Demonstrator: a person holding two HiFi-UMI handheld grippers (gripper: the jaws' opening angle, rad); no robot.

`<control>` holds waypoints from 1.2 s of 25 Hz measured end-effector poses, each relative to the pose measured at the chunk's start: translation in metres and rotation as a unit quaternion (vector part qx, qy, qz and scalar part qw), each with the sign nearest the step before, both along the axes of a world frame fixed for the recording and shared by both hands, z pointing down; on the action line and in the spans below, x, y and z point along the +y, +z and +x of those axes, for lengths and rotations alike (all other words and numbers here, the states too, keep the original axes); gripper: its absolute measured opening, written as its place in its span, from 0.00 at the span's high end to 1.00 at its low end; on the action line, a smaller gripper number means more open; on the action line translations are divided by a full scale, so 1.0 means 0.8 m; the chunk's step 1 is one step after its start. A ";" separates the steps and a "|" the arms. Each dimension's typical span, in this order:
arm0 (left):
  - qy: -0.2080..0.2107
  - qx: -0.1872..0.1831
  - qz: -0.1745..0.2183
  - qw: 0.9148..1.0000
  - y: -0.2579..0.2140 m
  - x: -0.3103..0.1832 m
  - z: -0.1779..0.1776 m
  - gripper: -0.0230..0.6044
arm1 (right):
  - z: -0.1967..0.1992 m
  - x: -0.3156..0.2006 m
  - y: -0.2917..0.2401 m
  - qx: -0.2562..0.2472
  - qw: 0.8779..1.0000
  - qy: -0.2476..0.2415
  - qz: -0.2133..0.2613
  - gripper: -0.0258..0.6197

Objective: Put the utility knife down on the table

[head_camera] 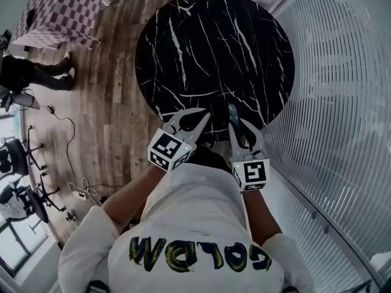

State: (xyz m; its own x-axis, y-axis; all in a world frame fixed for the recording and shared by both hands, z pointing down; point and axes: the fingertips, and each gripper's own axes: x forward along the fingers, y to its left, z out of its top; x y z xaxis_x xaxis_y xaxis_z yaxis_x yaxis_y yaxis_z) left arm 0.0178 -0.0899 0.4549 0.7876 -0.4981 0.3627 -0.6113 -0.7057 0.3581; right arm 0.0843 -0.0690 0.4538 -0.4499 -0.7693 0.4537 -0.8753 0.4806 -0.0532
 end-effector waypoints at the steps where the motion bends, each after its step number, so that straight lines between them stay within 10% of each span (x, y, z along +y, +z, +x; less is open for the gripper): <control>1: 0.002 -0.005 -0.004 1.000 0.008 0.000 0.000 0.96 | -0.001 0.000 0.007 0.003 1.000 -0.002 -0.005 0.85; 30: 0.062 -0.099 -0.104 0.988 0.216 0.006 0.035 0.96 | 0.023 -0.012 0.229 0.066 0.982 -0.020 -0.174 0.85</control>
State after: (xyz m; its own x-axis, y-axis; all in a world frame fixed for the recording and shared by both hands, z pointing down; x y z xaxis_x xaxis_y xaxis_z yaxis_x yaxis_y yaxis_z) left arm 0.0460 -0.0850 0.6276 0.7421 -0.2999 0.5995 -0.5964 -0.7037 0.3862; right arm 0.1027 -0.0787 0.6371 -0.3958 -0.5407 0.7423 -0.8667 0.4870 -0.1074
